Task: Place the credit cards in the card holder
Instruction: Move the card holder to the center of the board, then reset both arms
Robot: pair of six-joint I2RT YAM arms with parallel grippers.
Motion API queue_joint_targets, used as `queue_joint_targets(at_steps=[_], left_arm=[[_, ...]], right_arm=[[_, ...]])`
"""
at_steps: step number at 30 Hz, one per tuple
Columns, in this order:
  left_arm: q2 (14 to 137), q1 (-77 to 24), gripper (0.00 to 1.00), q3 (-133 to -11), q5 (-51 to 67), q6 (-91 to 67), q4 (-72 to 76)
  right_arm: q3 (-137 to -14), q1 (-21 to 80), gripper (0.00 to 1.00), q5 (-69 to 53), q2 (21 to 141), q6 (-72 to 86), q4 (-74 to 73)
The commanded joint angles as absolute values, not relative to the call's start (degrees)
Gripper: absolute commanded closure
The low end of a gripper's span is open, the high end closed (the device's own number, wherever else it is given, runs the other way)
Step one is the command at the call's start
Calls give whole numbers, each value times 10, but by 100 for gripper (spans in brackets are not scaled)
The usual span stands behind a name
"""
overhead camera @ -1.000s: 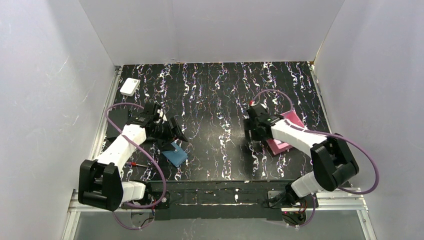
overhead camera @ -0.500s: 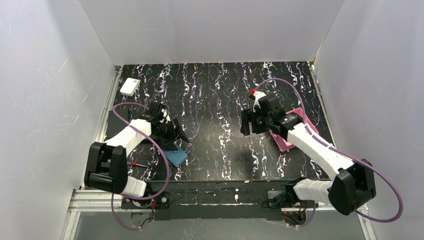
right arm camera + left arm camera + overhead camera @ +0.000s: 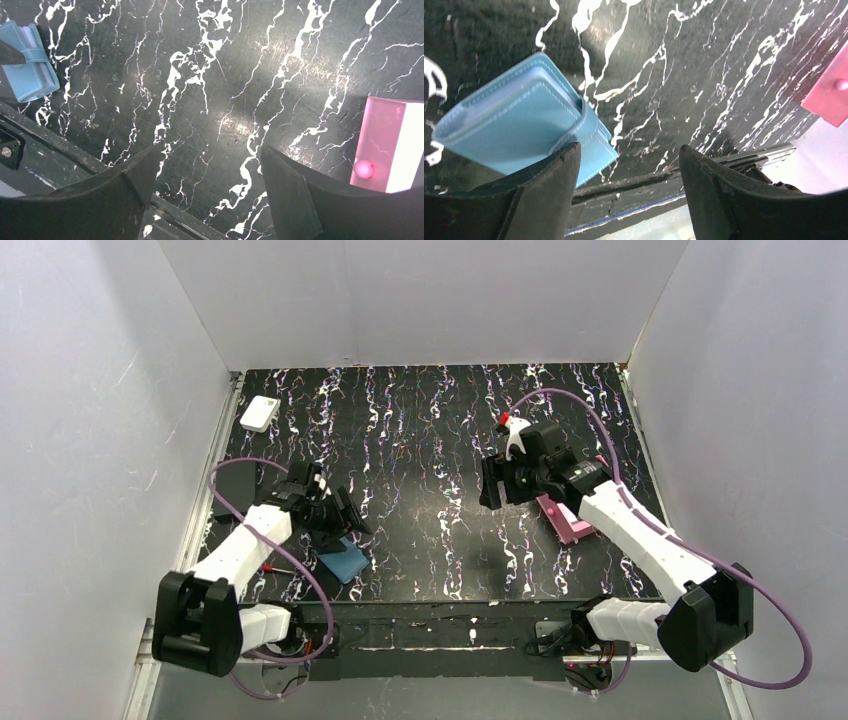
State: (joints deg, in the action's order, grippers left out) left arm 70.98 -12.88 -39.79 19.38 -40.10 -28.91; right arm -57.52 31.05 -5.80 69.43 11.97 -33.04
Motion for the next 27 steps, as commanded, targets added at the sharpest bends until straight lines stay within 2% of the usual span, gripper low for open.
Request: queue_joint_targets(at_steps=[1, 7, 16, 21, 24, 27], left_arm=[[620, -131, 28, -428, 193, -395, -381], [504, -132, 22, -577, 225, -396, -419], [425, -131, 13, -802, 208, -332, -370], [360, -131, 3, -825, 123, -294, -335], [337, -132, 2, -827, 86, -283, -329], [332, -132, 2, -834, 84, -280, -327]], right_arm=[[-654, 311, 15, -64, 667, 116, -383], [-771, 311, 2, -36, 628, 122, -466], [-969, 311, 2, 120, 588, 137, -542], [-1038, 311, 2, 168, 575, 129, -557], [-1052, 311, 2, 208, 559, 131, -549], [-1012, 311, 2, 233, 517, 138, -511]])
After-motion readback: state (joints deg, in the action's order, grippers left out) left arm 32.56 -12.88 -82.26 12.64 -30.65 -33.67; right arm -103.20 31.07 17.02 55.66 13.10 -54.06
